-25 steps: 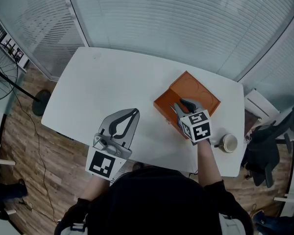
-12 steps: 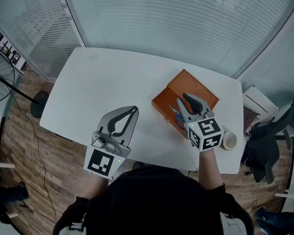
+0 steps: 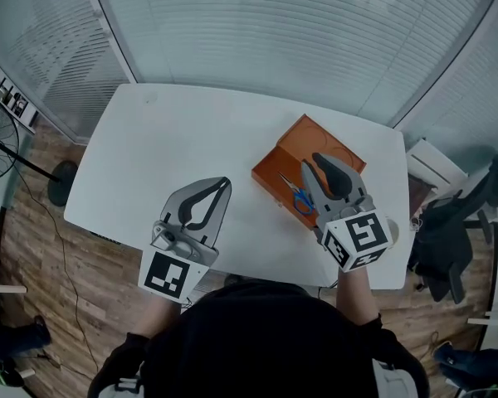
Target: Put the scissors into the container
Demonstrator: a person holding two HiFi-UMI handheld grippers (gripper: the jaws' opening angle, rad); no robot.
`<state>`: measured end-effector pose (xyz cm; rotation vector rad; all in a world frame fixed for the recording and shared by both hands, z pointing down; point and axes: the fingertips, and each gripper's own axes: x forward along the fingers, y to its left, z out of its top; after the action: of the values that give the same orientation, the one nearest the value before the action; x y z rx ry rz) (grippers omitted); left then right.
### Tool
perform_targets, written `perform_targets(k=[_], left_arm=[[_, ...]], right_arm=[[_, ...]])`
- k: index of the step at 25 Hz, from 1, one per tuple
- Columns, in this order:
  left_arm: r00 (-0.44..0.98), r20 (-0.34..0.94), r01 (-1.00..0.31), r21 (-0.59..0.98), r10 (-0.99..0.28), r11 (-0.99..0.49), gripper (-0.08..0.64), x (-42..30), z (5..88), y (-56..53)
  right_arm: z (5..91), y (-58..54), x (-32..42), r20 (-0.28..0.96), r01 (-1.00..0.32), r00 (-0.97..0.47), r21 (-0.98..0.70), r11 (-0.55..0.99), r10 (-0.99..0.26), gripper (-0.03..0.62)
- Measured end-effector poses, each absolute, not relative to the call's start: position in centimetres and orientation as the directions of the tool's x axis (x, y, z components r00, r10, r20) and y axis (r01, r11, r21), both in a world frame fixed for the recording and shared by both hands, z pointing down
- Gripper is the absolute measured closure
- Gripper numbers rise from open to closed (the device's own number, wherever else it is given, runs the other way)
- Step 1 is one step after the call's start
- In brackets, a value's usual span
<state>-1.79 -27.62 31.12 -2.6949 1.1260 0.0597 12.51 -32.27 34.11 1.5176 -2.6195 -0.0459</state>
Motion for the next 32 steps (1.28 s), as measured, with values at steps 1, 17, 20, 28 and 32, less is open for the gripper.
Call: perform_targets(k=[1, 17, 20, 28, 32], left_arm=[[0.707, -0.122, -0.706, -0.187, -0.697, -0.683, 0.545, -1.8, 31.1, -27.7], [0.727, -0.135, -0.686, -0.192, -0.673, -0.702, 0.545, -2.7, 30.7, -27.4], [0.736, -0.134, -0.676, -0.193, -0.664, -0.711, 0.545, -2.9, 30.8, -27.3], [0.755, -0.142, -0.655, -0.187, -0.640, -0.732, 0.545, -3.7, 30.9, -26.3], [0.764, -0.146, -0.646, -0.185, -0.629, -0.741, 0.545, -4.4, 30.9, -25.6]], right_arm=[[33.5, -32.1, 12.4, 0.060, -0.863, -0.495, 0.082, 0.498, -0.867, 0.502], [29.9, -29.4, 11.3, -0.077, -0.866, -0.500, 0.066, 0.496, -0.863, 0.515], [29.8, -28.7, 10.9, -0.077, -0.867, -0.497, 0.083, 0.491, -0.864, 0.518], [29.1, -26.3, 9.9, -0.102, -0.879, -0.475, 0.089, 0.468, -0.874, 0.543], [29.1, -25.0, 9.4, -0.114, -0.889, -0.458, 0.088, 0.450, -0.882, 0.556]])
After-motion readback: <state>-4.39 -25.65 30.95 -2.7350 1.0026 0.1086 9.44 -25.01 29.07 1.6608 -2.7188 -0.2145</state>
